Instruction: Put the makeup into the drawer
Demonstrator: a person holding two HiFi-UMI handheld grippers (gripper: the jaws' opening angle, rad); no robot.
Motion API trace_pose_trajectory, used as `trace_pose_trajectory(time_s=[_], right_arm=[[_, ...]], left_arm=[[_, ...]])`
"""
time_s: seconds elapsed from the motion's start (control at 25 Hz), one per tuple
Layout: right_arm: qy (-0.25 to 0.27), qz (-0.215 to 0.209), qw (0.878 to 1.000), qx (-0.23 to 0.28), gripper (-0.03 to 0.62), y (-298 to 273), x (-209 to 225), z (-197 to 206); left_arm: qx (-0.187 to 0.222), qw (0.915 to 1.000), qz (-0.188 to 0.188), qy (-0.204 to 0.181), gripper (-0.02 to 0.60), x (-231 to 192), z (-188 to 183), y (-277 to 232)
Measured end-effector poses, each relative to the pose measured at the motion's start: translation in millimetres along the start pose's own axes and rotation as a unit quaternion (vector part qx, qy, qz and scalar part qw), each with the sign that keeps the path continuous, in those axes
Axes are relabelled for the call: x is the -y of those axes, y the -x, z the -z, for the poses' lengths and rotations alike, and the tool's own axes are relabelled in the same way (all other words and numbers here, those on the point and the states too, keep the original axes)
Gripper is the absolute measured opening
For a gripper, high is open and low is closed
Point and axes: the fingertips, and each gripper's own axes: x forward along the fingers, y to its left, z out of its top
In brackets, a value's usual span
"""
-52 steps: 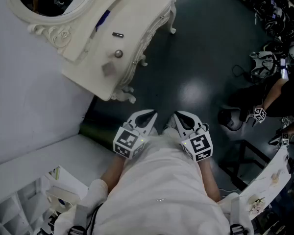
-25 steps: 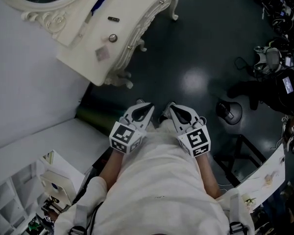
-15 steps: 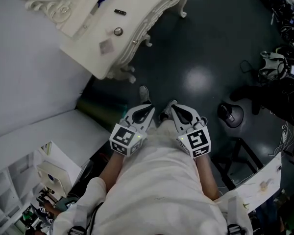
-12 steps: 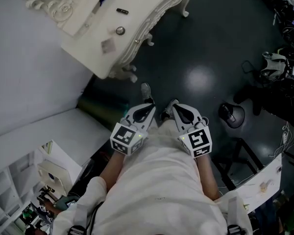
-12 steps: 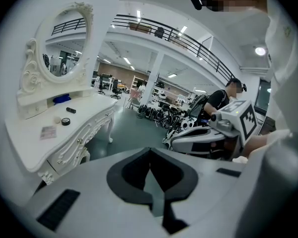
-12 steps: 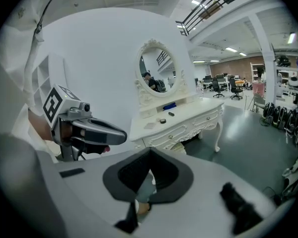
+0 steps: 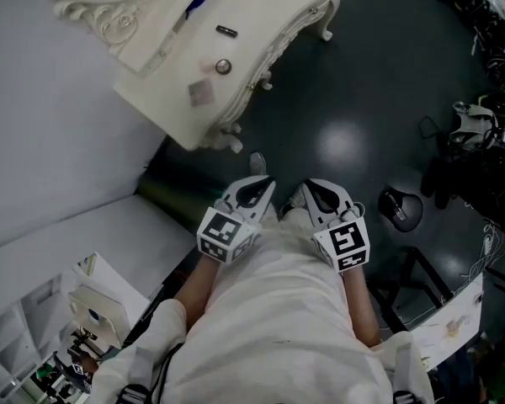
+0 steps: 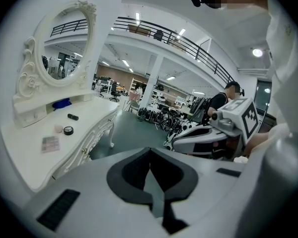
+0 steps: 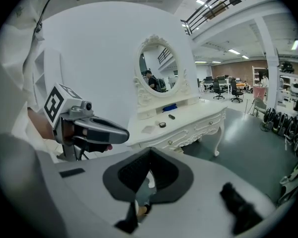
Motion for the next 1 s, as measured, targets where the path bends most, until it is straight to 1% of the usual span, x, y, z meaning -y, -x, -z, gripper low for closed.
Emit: trace_pose_trajectory(time_s=[0.28,0.4,0.6,0.72,0.84,1.0], right_arm=[[0.008,0.01,1.0,-0.01,0.011,-49,2,-32],[0.012,0.023,1.0,-0.008,0.011,-71,6,-47],[0.018,0.038,0.999,-0.008,0.011,-108,7,-68],[0.023,0.046,0.999,-0.015,0.011,-126,9,-73],[0.025,0.051,0.998,-0.02,0.011,-139,12,-78],[0.024,0.037,0.999,-0.029,0.011,-155,10,-80]], left_arm=[[0.006,0.9999,0.002,-0.014,0.011,-58,-26,1],[0.017,0.9996,-0.007,-0.023,0.011,-86,-39,2],[0.019,0.9992,0.0,-0.036,0.011,-128,-49,5],[0.019,0.999,0.006,-0.041,0.011,-145,-50,5],[0.011,0.9991,0.009,-0.039,0.011,-157,-49,4],[0.011,0.9994,0.006,-0.031,0.011,-166,-50,2]])
